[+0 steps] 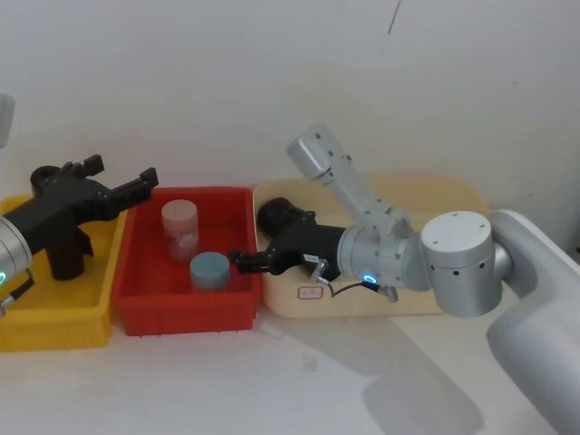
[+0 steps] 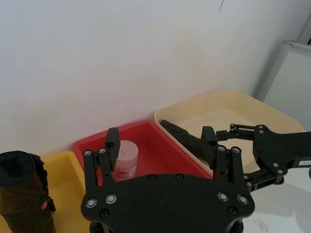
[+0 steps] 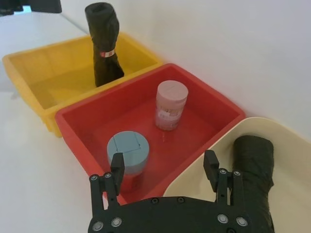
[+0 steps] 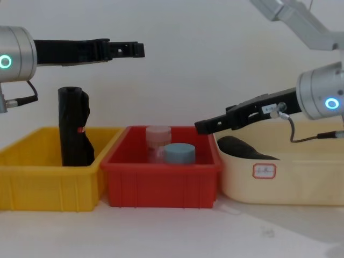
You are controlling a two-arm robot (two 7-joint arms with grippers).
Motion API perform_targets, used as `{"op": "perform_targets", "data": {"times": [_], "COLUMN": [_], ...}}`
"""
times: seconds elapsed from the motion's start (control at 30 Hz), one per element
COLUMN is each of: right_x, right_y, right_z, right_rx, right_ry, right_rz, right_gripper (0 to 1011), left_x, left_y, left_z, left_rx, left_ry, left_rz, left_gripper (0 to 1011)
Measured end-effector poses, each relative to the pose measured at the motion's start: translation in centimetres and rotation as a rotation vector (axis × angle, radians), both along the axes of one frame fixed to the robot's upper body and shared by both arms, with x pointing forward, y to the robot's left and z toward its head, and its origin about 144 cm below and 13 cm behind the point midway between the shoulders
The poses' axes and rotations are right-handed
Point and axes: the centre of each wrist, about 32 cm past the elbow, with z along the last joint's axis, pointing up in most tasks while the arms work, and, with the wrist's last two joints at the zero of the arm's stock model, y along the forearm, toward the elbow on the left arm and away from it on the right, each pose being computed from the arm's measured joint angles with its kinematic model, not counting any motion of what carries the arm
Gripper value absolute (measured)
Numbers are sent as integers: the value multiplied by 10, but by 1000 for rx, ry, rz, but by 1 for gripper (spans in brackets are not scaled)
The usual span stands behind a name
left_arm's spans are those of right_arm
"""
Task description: Pick up the garbage bag with the one hand and transfer it to the other hand.
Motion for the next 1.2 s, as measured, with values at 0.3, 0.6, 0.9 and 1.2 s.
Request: {"op": "perform_targets", "data": {"times": [0.3, 0.6, 0.9, 1.2], "right_x": [6, 11, 16, 24], "right_y": [12, 23, 31, 37], "right_z": [-4, -9, -13, -17], "right_rx": [-35, -52, -60, -58], "right_ry": [17, 32, 47, 71], "right_rz": [27, 50, 66, 68], "right_gripper": [1001, 1001, 1001, 1001], "left_x": [0, 0, 0, 0], "left_y": [0, 0, 0, 0], "left_z": [0, 0, 0, 0], "left_rx": [0, 0, 0, 0], "left_ry": [0, 0, 0, 0], "left_rz": [0, 0, 0, 0], "left_gripper": [1002, 1001, 1001, 1001]}}
